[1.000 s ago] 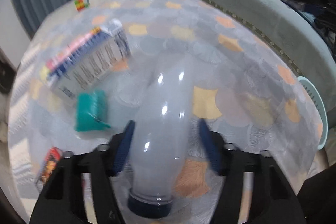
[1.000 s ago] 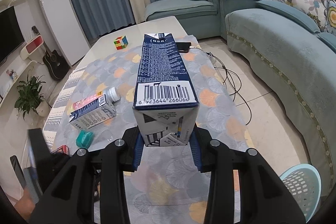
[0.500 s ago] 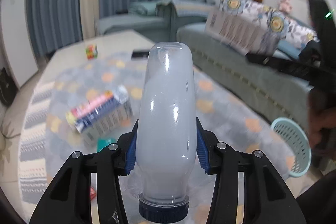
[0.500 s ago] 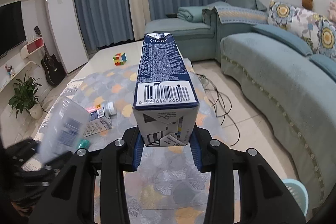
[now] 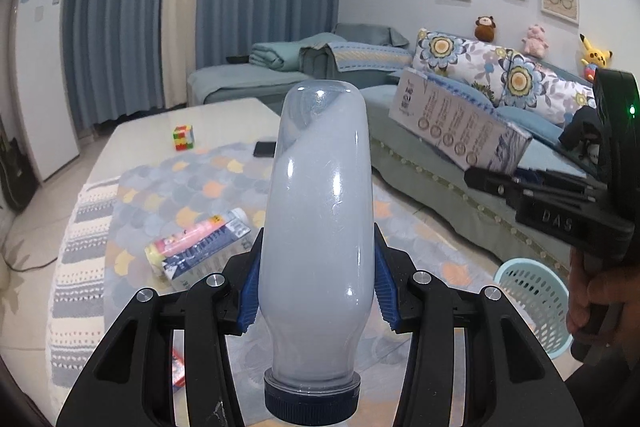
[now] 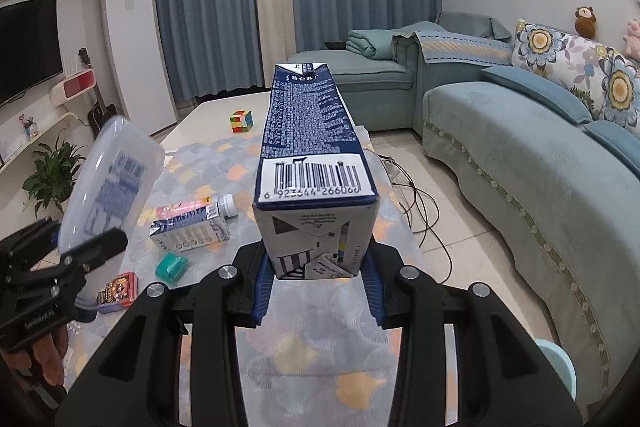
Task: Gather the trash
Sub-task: 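Lift the milk bottle with the left tool while right tool holds the carton, then carry the bottle and carton over the blue basket and release them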
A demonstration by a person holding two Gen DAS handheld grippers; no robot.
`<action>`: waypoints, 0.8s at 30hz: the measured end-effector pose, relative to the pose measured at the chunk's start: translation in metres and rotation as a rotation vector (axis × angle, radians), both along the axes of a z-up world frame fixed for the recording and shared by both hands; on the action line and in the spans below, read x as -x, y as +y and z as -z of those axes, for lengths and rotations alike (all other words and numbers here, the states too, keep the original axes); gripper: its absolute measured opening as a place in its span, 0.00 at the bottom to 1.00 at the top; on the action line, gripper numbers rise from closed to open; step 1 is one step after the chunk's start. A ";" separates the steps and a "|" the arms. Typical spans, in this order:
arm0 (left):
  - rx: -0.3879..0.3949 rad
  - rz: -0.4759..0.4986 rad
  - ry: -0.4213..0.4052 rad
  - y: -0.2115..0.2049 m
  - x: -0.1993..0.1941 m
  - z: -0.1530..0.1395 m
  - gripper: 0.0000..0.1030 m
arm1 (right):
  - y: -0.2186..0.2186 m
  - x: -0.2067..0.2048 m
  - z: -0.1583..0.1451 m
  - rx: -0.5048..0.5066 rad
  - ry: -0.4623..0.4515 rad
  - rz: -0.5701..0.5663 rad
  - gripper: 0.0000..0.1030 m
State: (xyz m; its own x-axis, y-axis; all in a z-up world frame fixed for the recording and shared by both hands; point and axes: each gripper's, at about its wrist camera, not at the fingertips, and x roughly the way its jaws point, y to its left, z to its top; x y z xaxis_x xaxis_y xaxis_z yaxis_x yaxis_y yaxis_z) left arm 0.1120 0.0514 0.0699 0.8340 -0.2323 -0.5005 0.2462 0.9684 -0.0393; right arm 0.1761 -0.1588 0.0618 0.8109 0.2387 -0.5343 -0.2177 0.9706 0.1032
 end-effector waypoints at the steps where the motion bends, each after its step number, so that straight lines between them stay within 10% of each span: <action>1: -0.009 0.005 -0.014 -0.004 0.003 -0.002 0.43 | -0.002 0.002 0.000 -0.001 0.002 0.003 0.34; 24: -0.013 0.329 -0.003 -0.131 0.036 0.025 0.44 | -0.180 0.111 0.040 -0.039 0.044 0.304 0.34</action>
